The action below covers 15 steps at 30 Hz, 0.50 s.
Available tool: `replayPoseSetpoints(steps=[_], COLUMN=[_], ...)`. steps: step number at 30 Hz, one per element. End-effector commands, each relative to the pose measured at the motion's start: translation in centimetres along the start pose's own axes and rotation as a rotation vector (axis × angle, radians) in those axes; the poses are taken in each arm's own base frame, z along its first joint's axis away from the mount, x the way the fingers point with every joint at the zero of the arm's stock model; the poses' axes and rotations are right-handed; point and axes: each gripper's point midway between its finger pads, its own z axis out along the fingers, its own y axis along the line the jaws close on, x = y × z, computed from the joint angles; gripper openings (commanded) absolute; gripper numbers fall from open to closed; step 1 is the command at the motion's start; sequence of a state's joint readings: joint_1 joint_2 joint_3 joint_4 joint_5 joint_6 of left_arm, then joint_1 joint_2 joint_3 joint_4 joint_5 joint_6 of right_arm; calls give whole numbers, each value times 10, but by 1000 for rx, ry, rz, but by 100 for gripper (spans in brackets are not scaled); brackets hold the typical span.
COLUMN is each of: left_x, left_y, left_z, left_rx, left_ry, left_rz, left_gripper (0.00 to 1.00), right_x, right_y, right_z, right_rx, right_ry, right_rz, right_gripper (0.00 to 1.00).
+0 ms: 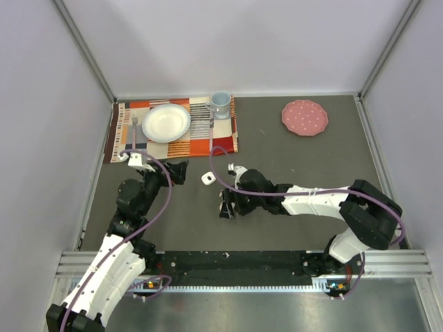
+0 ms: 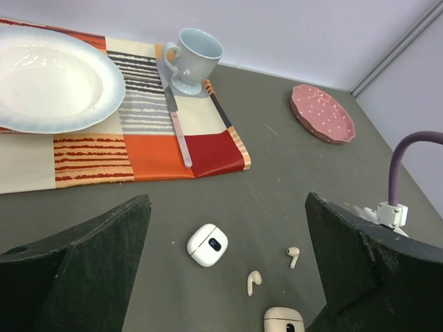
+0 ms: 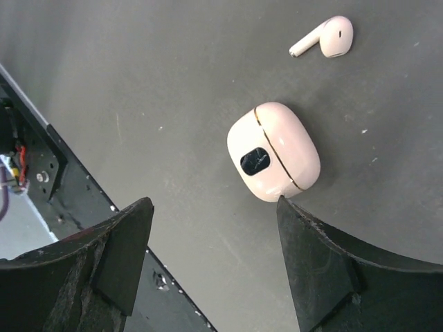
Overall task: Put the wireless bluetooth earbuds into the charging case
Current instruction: Pick up the charging case from the center of the board.
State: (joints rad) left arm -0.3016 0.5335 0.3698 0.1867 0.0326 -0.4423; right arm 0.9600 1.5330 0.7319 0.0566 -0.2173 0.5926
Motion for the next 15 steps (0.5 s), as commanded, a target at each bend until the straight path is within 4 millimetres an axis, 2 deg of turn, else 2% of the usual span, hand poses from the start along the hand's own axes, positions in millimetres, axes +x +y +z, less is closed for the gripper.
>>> replayPoseSetpoints(steps=[1, 3, 7, 8, 9, 11, 12, 13, 15], left_x=[-9, -8, -8, -8, -8, -9, -9, -9, -9], left_y=[-2, -2, -2, -3, -3, -3, -4, -4, -4], left_z=[2, 2, 1, 1, 1, 1, 1, 1, 1], left_rx=[13, 14, 16, 20, 22, 24, 28, 32, 31], left_ry=[-39, -37, -38, -38, -40, -46, -48, -51, -51], left_rz=[16, 19, 19, 19, 19, 18, 18, 19, 18], left_gripper=[99, 99, 99, 99, 99, 99, 99, 99, 99], right_x=[-24, -26, -46, -49, -42, -50, -38, -33, -36], right_y=[0, -10, -27, -24, -26, -10, -12, -5, -5], right_z=[-14, -19, -35, -35, -35, -35, -33, -33, -32], right_rx=[70, 113, 218, 195, 180, 82, 46, -9, -12], right_ry=[-69, -86, -174, -178, -158, -207, -188, -190, -228], right_rz=[-143, -208, -340, -447, -495, -656, -709, -751, -792], right_gripper=[72, 73, 76, 77, 79, 80, 82, 82, 84])
